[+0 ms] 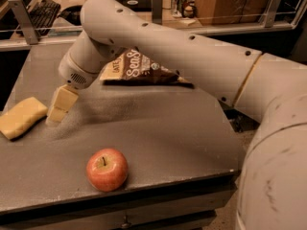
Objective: Pick sponge
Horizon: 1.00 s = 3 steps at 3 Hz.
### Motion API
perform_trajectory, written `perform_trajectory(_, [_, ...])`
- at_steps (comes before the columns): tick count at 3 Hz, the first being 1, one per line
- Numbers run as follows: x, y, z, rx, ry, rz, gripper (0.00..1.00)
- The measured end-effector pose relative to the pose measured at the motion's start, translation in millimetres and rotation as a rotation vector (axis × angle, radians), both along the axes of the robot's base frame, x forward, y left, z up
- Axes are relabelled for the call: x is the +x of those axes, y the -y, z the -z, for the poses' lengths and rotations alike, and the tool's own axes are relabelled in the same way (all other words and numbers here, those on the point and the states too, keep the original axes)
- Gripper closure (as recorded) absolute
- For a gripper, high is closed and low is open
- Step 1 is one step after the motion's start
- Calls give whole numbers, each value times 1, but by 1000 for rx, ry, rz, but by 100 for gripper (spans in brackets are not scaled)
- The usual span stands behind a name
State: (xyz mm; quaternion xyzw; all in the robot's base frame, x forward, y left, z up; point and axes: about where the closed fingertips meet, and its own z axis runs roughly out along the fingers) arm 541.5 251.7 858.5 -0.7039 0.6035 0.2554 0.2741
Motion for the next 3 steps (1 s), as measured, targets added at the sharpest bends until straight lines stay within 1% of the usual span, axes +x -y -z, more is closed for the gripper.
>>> perform_trajectory(1, [-11, -16, 8, 28, -51, 2, 0])
perform_trajectory(2, [-22, -35, 9, 72, -97, 10, 23])
perform_trajectory(3, [-26, -44, 7, 96, -117, 20, 46])
